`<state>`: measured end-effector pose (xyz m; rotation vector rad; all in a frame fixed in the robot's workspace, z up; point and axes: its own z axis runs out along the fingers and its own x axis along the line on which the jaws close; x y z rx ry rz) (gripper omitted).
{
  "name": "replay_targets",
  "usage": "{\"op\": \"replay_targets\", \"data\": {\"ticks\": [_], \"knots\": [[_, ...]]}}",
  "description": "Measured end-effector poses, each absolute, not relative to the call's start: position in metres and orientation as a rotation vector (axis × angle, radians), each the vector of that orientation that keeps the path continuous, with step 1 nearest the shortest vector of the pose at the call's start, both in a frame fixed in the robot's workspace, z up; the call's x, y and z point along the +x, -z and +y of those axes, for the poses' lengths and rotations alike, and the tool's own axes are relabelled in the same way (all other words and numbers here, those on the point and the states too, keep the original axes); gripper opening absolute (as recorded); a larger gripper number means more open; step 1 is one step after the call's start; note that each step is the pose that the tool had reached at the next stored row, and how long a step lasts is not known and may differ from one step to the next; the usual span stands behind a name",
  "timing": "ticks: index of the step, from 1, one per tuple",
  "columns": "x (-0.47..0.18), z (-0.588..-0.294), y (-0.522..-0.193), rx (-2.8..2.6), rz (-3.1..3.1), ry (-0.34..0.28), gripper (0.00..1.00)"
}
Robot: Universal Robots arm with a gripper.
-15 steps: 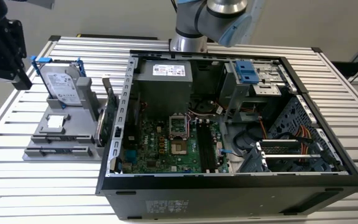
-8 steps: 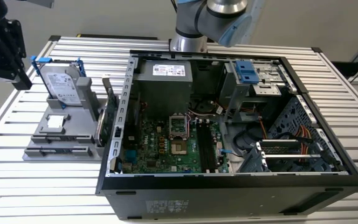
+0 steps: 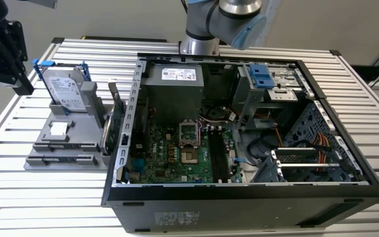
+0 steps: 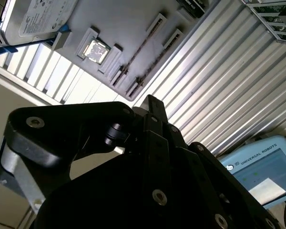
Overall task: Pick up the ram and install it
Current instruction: 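Pick up the ram and move it above insertion slot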
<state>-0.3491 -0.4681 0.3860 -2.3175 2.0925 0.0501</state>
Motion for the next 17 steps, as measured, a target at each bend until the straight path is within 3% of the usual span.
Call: {"op": "replay_targets", "data": {"ticks": [5, 6, 17], "knots": [[-0.3491, -0.4681, -0.3860, -2.318, 2.092, -0.050, 0.00], [-0.3491, -0.4681, -0.3860, -2.318, 2.092, -0.050, 1.00], [-0.3491, -0.4681, -0.3860, -2.318, 2.092, -0.050, 1.00]]}}
